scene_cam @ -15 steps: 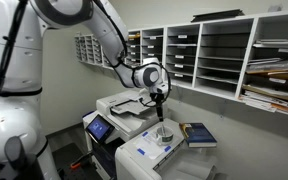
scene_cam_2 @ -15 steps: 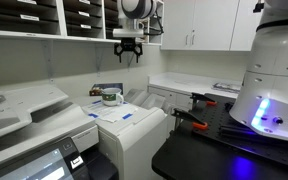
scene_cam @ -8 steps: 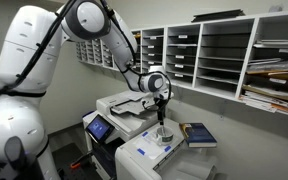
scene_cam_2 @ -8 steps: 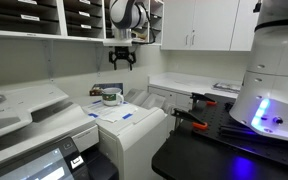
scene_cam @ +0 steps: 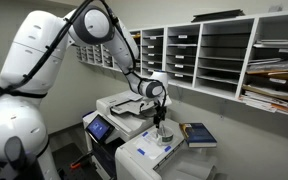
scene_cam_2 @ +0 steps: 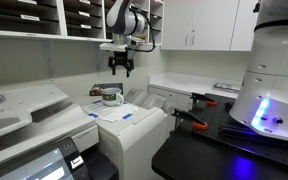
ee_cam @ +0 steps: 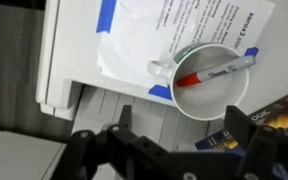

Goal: Remove the marker from the cup.

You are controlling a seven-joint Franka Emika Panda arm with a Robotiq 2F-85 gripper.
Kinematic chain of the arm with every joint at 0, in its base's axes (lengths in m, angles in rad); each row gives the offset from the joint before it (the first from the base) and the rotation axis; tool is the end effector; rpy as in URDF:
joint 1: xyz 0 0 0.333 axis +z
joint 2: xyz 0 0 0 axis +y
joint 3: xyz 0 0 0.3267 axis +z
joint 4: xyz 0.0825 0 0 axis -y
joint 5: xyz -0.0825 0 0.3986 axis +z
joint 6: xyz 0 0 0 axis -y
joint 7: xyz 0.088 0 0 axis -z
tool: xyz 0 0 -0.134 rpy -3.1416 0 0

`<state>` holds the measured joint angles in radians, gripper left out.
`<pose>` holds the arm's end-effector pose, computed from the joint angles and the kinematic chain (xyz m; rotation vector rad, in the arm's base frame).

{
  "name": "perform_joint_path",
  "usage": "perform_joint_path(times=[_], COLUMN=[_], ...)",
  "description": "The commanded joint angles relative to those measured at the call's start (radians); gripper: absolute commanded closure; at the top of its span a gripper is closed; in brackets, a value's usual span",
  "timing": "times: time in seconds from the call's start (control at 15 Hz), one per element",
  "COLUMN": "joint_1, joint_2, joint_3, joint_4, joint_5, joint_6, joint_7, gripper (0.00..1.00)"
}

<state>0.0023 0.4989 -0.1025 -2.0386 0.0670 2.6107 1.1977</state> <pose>0.6178 -0.0628 0.1736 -2.4376 1.9315 -0.1120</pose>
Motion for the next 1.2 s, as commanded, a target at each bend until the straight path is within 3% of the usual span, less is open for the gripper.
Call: perform_joint_path(times=[0.0,0.07,0.33,0.67,0.73,0.93,1.13], joint_1=[0.017,0.015,0.016,0.015,0.017,0.015,0.016], joint_2=[0.076,0.099,0.18,0.277,0.298,0.345,0.375], joint_3=[-0.016,-0.016,-0.024,-0.027,-0.028,-0.025,-0.018], joint_4=[0.073,0.097,0.182,0.28,0.3,0.354,0.388], joint_5=[0.139,0.178,0.274,0.303,0.303,0.304,0.303], joint_6=[0.024,0.024,0.016,-0.006,-0.009,-0.036,-0.065], joint_7=[0.077,0.094,0.168,0.229,0.243,0.282,0.313], gripper=[0.16,0.33,0.45,0.4,0.34,0.38,0.49])
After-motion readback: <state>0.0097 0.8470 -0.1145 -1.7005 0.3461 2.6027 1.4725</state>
